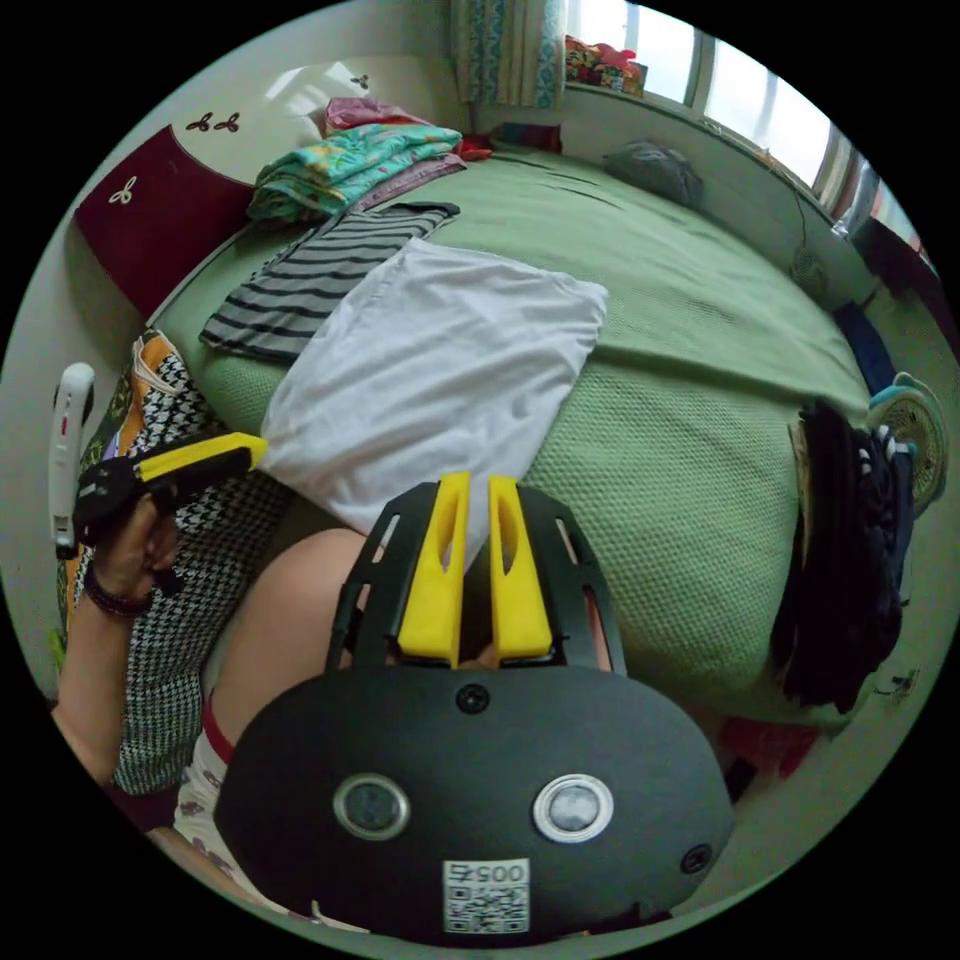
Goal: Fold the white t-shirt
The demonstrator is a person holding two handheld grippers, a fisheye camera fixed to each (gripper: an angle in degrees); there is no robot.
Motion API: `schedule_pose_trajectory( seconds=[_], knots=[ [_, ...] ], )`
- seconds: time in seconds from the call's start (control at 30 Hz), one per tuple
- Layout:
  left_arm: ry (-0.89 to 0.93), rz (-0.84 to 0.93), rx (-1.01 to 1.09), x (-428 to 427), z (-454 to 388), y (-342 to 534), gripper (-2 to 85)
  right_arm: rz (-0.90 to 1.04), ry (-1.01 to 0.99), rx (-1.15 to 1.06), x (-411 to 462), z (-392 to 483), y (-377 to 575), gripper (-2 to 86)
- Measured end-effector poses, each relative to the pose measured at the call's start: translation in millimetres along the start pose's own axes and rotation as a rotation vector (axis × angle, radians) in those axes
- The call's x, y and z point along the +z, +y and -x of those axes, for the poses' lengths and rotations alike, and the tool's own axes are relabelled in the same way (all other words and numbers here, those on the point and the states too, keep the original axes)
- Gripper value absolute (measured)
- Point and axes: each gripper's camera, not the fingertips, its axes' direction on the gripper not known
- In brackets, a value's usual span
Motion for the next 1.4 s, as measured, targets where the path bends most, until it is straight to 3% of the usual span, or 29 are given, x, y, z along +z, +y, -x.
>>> schedule_pose_trajectory(
  seconds=[0.07,0.27,0.47,0.6,1.13,1.27,1.4],
  knots=[
    [-0.131,0.084,-0.015,25.0,-1.2,0.3,-0.5,0.057,-0.06,-0.036,5.9,-0.8,-8.1,4.3],
    [-0.178,0.054,-0.069,22.5,5.8,16.0,0.0,0.181,-0.023,0.013,14.5,-21.0,-18.7,4.6],
    [-0.002,-0.033,-0.051,14.9,11.8,14.1,5.3,0.014,-0.027,-0.012,-27.8,-39.4,-27.2,8.5],
    [0.028,0.024,-0.058,32.1,6.5,5.6,12.2,-0.076,0.04,-0.016,-42.0,-55.9,-41.2,11.0],
    [0.044,0.059,-0.062,78.0,-32.1,-9.3,15.8,-0.022,-0.03,0.19,-20.9,-134.7,-147.5,13.6],
    [0.052,0.085,-0.085,78.9,-43.6,-12.1,14.6,0.025,0.003,0.23,-15.3,-132.9,-148.4,11.8],
    [0.059,0.1,-0.068,77.0,-60.3,-12.3,11.2,0.001,0.024,0.151,-32.8,-106.0,-137.4,3.9]
  ],
)
